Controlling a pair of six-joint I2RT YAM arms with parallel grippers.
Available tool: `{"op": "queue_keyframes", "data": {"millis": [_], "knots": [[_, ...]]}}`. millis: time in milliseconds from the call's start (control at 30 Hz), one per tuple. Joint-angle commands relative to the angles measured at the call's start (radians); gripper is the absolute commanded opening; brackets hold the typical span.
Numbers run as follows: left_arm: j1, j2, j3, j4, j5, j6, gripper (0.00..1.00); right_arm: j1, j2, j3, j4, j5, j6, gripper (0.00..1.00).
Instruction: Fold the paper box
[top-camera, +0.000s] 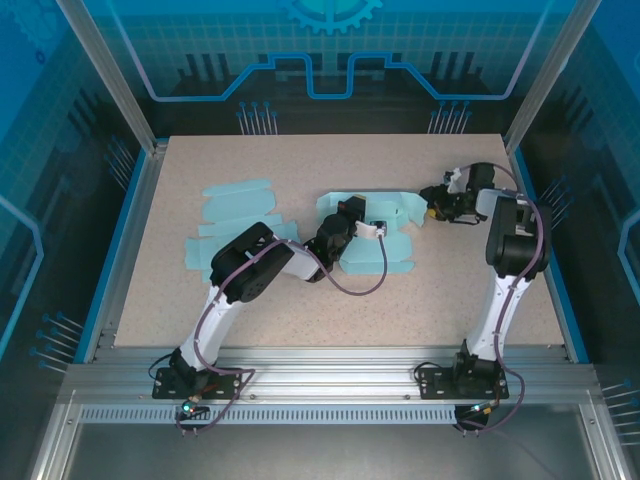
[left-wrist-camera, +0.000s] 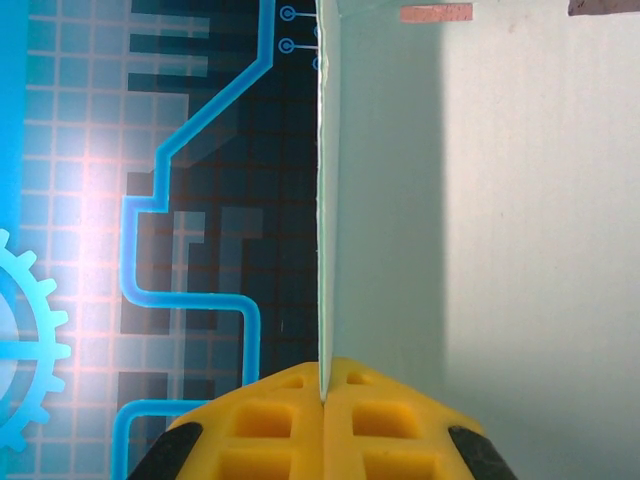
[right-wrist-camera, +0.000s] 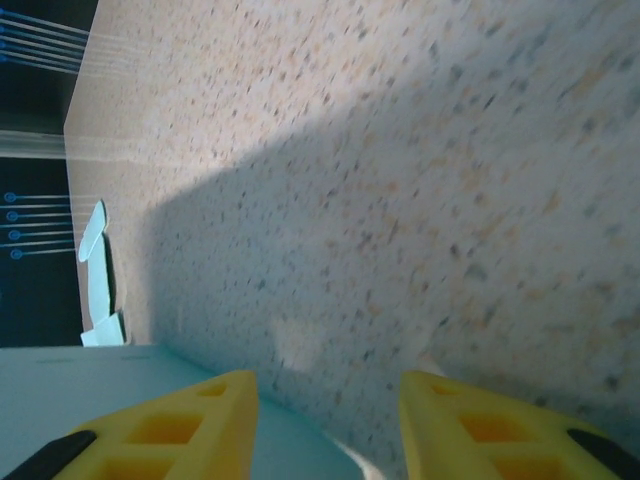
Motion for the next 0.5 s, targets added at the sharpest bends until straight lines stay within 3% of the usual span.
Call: {"op": "queue_keyframes", "data": {"millis": [0,467], "knots": [[-0.003,0.051,0.015,-0.029,0.015,0.030,0.00,0.033,-0.080,-0.034,0.025,-0.034,-0.042,0.43],[0.000,0.053,0.011,-0.023,0.015,0.034,0.00,0.095,-0.257,-0.247,0.081,0.141,-0.043,0.43]]}}
